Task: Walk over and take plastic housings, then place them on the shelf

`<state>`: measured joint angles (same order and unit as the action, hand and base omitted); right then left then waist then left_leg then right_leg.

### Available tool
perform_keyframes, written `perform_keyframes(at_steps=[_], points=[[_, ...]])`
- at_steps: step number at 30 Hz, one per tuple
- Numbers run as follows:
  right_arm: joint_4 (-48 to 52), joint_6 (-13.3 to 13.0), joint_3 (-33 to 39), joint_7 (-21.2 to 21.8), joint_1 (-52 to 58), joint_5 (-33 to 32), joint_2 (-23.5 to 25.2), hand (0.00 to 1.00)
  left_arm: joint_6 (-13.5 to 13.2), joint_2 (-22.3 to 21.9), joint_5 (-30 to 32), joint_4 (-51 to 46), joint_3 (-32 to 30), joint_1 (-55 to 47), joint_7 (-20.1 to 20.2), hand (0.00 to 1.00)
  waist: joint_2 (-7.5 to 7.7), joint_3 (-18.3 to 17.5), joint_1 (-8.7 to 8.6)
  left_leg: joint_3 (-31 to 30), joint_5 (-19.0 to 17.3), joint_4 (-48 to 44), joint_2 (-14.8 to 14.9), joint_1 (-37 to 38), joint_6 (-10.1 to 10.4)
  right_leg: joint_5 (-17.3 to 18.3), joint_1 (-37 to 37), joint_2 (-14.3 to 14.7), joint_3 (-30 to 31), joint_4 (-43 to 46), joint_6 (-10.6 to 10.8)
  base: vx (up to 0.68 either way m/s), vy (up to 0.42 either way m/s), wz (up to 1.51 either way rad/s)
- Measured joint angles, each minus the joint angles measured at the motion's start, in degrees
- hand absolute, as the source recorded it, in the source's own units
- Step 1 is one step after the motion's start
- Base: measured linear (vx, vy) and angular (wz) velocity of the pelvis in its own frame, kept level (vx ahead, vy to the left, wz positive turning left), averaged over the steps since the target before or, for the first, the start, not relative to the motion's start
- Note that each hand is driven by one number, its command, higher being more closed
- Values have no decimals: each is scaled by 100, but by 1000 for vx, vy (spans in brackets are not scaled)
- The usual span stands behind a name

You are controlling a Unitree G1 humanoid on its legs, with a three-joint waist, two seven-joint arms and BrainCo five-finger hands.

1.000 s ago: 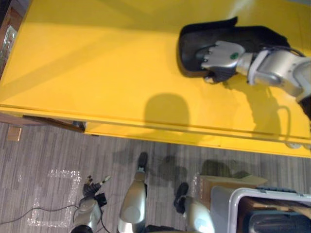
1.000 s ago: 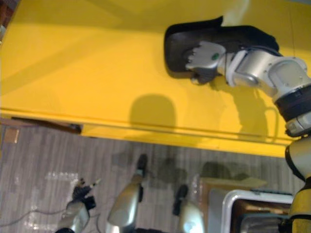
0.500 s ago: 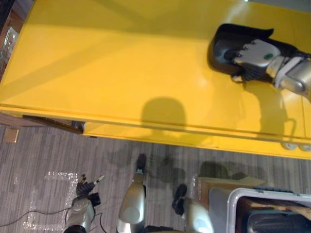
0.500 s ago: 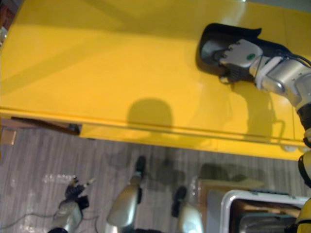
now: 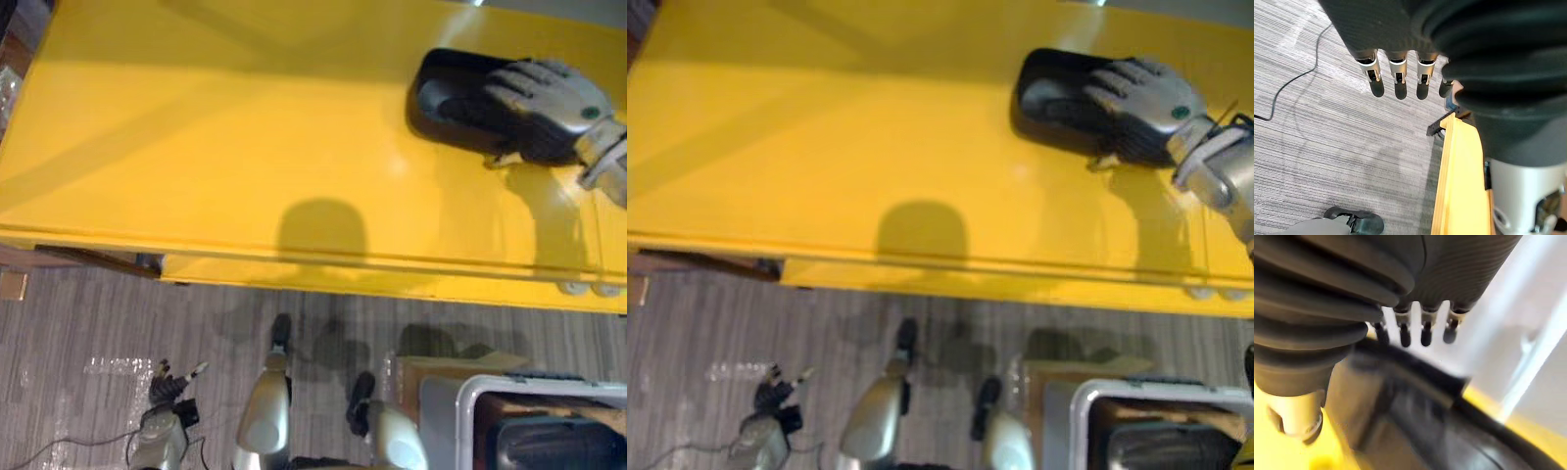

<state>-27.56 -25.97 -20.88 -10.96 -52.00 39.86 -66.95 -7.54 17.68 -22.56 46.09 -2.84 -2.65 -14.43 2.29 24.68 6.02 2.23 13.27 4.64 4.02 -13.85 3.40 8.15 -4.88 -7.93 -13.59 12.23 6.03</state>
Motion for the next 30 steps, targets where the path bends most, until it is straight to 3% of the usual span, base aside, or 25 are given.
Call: perform_keyframes(at_steps=[4, 5, 8, 10, 11, 13, 15, 16, 18, 27, 30], points=[[863, 188, 1009, -2, 1248, -1173, -12, 0, -6, -2, 0, 6, -126, -144, 2, 0, 164, -96, -254, 153, -40, 28, 6, 49, -39, -81, 3, -1, 146, -107, 28, 15, 4, -19], [1073, 250, 1287, -8, 1596, -1865, -11, 0, -27, -8, -2, 12, -133, -170, 4, 0, 186, -109, -352, 185, -56, 32, 8, 57, -54, -115, 10, 2, 180, -157, 31, -14, 8, -19], [1499, 332, 2425, -62, 2512, -3066, 235, 0, -143, -60, -3, 22, -167, -195, 4, 0, 206, -126, -406, 357, -113, 33, 26, 79, -74, -235, 4, 14, 325, -314, 57, -17, 19, -27], [1681, 424, 3582, -62, 3197, -4339, 1202, 0, -242, -135, 0, 59, -189, -210, 1, 0, 247, -180, -557, 392, -115, 31, -1, 82, -86, -267, 3, -10, 361, -357, 77, -2, 16, -7], [1706, 457, 3688, -37, 3272, -4472, 1330, 0, -242, -146, 0, 67, -190, -211, 0, 0, 254, -192, -568, 399, -115, 31, -3, 83, -88, -271, 3, -10, 372, -362, 77, 14, 8, -6], [1911, 734, 4208, 166, 3929, -5260, 2408, 0, -243, -333, 3, 87, -216, -232, -13, 0, 261, -282, -679, 435, -125, 30, -28, 95, -112, -287, 2, -13, 423, -386, 85, 28, 0, -7], [2039, 912, 4305, 286, 4331, -5464, 3095, 0, -242, -456, 6, 87, -220, -246, -18, 0, 242, -292, -733, 460, -123, 29, -36, 108, -123, -288, -3, -22, 452, -385, 89, 20, 2, -7], [2044, 1065, 4299, 450, 4635, -5492, 3664, 0, -240, -549, 8, 87, -216, -254, -29, 0, 217, -302, -811, 466, -129, 28, -37, 115, -121, -288, -4, -23, 464, -379, 89, 8, 3, -5], [2044, 1129, 4295, 548, 4810, -5505, 4138, 0, -243, -619, 8, 91, -218, -256, -49, 0, 182, -286, -851, 504, -153, 27, -24, 155, -103, -288, -3, -14, 523, -362, 89, -2, 0, -14], [2028, 1124, 4314, 839, 4421, -5984, 4235, 0, -452, -738, 5, 219, -316, -259, -179, 0, -59, -187, -824, 563, -188, 28, -25, 238, -130, -241, -3, -24, 586, -244, 95, -5, -3, -3], [1964, 1097, 4313, 684, 4075, -5980, 4208, 0, -451, -738, 6, 216, -315, -258, -219, 0, -112, -156, -825, 466, -186, 27, -64, 223, -132, -215, 3, -55, 551, -195, 111, 30, -4, 13]])
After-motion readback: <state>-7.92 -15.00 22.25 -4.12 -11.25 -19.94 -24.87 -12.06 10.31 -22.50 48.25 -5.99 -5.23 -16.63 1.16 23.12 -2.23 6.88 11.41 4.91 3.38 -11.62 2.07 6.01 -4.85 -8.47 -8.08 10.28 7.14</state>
